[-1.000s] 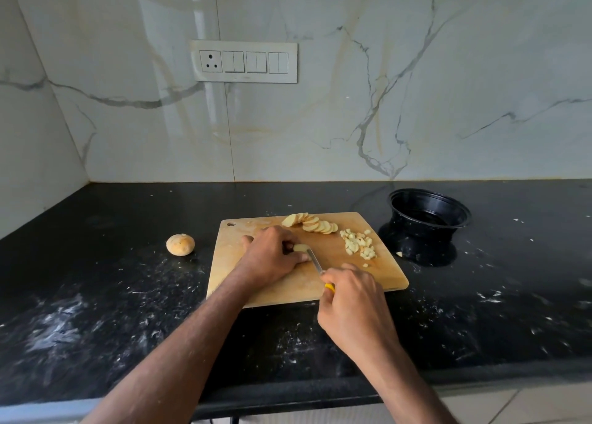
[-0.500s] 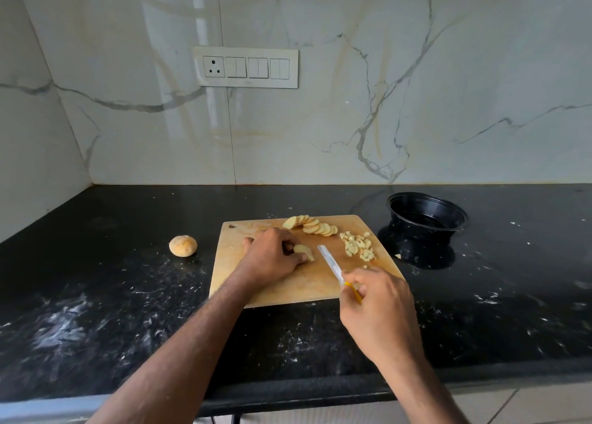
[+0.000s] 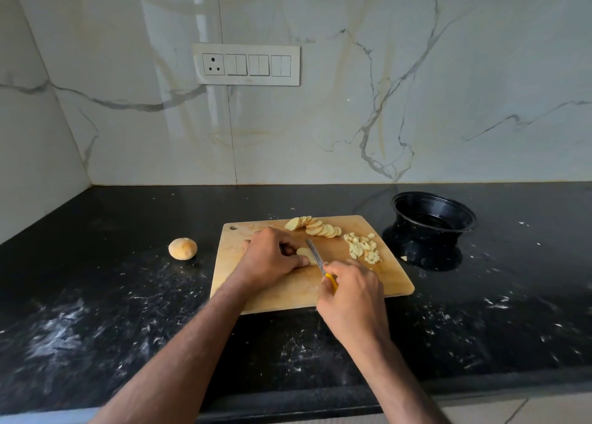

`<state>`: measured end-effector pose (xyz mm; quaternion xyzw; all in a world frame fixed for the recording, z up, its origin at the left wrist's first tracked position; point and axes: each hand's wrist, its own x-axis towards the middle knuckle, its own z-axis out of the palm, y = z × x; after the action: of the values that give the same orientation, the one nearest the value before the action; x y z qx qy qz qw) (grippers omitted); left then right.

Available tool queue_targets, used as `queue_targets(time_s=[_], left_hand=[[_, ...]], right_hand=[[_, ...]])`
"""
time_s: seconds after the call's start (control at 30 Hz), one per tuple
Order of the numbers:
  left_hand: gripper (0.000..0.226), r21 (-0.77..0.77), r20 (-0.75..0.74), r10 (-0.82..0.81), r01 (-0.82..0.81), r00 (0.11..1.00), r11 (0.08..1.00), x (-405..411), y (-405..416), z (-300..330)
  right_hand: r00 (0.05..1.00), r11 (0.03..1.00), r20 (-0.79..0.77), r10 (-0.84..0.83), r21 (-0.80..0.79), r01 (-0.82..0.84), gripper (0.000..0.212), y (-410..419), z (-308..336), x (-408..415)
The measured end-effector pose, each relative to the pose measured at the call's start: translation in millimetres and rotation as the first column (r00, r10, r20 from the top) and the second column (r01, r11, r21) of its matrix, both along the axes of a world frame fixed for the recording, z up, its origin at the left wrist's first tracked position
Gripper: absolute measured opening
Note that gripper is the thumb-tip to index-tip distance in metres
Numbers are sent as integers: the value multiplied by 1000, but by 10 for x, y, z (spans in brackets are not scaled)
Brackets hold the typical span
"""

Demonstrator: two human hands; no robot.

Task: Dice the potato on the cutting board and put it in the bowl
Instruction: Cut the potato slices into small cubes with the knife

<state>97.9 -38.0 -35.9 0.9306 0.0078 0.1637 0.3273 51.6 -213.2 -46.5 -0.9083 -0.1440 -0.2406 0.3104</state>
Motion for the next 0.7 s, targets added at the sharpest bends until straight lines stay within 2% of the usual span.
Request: queue_targets(time_s=[0.2,0.43,0.7], left_hand=[[22,-1,2,5,-5,1000,1000,-14,-26,16],[27,13,2,36,-36,999,999,2,-35,1],[25,-7,-2,28,-28,1000,1000,20,-16,-2]], right_hand=[[1000,997,-14,5,-73,-6,23,34,33,-29],[999,986,-36,0,-164,-6,28,85,78,-78],[997,988,-71,11,-152,-22,29,189,124,33]])
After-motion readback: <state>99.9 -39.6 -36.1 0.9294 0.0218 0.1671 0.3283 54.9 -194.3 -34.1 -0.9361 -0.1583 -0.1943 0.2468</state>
